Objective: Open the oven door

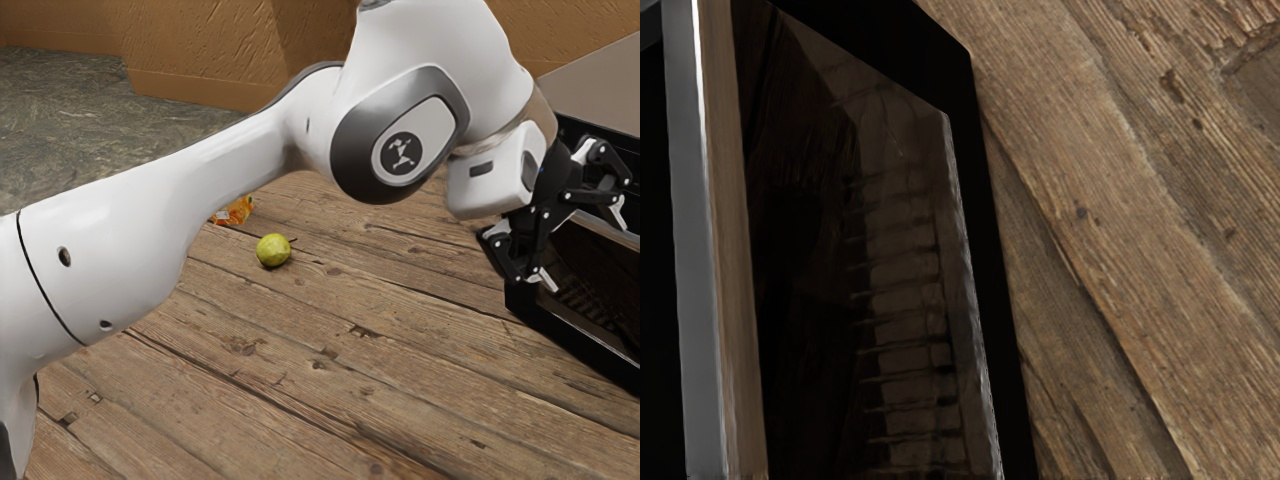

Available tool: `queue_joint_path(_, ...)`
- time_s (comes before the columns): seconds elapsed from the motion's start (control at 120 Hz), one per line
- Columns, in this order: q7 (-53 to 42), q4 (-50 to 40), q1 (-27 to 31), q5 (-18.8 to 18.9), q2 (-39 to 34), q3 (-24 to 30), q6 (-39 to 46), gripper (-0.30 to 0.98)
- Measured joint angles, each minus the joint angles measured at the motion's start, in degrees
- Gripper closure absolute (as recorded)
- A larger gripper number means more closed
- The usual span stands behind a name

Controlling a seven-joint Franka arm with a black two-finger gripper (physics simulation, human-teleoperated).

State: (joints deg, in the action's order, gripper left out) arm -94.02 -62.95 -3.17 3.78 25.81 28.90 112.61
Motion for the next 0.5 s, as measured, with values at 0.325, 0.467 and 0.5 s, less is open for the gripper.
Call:
queue_joint_path(0.325, -2.31, -0.29, -0.32, -0.04, 1.50, -0.09, 2.05, -0.01)
queue_joint_path(0.467, -2.36, -1.93, -0.99, 0.01, 2.29, -0.19, 2.09, 0.00)
queue_joint_path(0.5, -1.79, -3.97, -2.48, 0.16, 0.67, -0.31, 1.04, 0.10)
